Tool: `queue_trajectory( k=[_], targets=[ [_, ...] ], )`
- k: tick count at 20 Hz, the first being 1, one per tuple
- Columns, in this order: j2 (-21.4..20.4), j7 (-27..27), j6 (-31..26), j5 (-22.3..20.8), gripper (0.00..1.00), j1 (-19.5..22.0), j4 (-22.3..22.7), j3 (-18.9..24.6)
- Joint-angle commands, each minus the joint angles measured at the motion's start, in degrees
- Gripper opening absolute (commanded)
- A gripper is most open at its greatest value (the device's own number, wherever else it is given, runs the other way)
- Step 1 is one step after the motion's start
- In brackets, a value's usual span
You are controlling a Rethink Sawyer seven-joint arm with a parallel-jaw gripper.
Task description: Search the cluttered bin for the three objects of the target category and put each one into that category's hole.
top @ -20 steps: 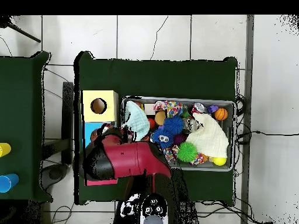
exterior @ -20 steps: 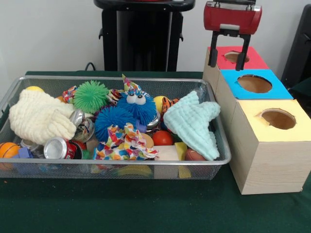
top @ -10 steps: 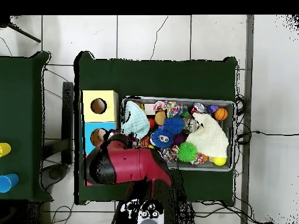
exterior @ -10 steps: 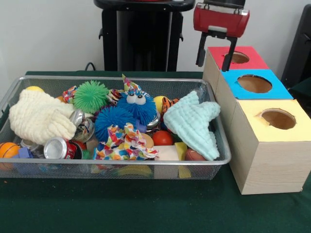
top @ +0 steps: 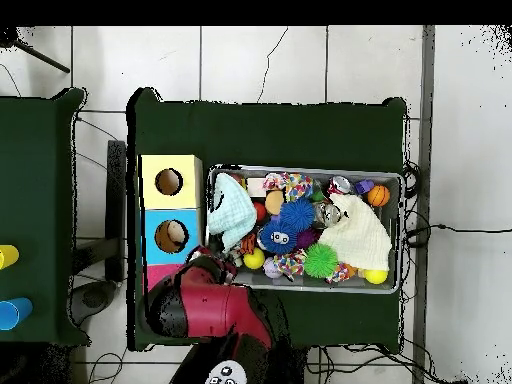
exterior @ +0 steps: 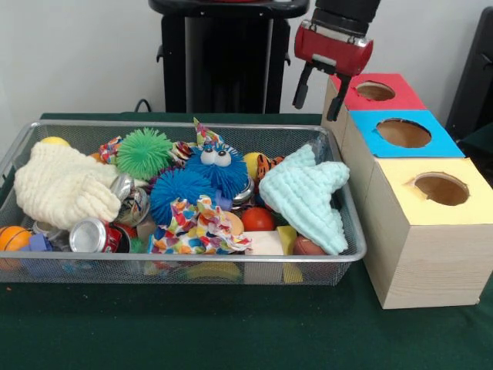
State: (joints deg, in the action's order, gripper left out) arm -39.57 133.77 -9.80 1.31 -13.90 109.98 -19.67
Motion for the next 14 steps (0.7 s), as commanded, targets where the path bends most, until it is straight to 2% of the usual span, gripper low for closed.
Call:
queue_trajectory(
  k=[1, 6, 11, 14],
  targets=[
    [10.25, 24.19, 12.14, 10.74, 1.00, -2.97, 8.15, -6.03],
    [13.38, 24.74, 16.23, 16.34, 1.00, -5.12, 8.65, -8.24],
    [12.96, 19.92, 19.05, 15.01, 1.00, -2.69, 7.06, -9.81],
    [13.24, 19.19, 20.65, 14.37, 1.00, -1.20, 6.63, -9.36]
  ],
)
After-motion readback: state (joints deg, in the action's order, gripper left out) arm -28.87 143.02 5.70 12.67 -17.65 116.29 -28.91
